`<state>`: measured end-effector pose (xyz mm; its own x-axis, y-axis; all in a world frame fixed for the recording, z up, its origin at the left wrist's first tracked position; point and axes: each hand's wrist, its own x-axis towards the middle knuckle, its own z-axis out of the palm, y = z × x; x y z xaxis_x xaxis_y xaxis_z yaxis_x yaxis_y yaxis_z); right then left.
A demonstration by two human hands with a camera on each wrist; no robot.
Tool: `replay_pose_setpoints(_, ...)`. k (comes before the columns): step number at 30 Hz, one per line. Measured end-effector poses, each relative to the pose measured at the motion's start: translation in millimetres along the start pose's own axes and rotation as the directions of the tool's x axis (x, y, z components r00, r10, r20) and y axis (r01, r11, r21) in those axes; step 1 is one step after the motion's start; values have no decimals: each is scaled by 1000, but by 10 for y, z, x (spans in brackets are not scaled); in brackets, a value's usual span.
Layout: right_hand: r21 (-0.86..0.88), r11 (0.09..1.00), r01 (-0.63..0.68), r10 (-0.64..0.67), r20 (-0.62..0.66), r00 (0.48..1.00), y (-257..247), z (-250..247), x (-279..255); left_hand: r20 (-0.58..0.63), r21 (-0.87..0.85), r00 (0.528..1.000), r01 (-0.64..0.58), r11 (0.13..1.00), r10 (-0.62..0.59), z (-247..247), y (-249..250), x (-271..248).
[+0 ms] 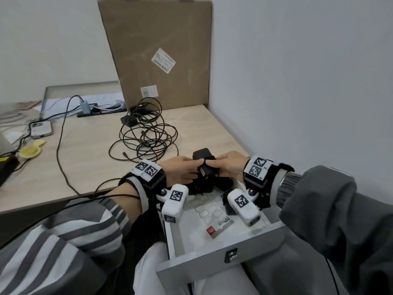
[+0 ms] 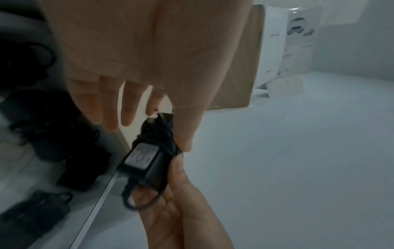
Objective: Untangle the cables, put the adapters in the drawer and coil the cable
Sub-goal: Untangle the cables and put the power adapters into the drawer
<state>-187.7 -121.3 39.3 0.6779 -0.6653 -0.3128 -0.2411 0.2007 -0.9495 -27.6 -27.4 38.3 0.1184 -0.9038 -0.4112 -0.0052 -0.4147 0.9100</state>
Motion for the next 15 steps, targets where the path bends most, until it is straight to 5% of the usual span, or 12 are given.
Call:
replay_pose_setpoints(6, -35, 994, -106, 102, -107, 989, 295, -21, 47, -51, -196, 997, 50, 979, -61, 231, -319, 303)
replay_pose_setpoints(12, -399, 842, -363, 386, -24, 922, 428, -294, 28, 47, -112, 975, 222, 968, -219, 363, -581, 416)
replay_pose_setpoints(15, -486, 812, -324, 320, -93, 943, 359, -354, 40, -60, 92, 960, 279, 956, -274, 420, -797, 586)
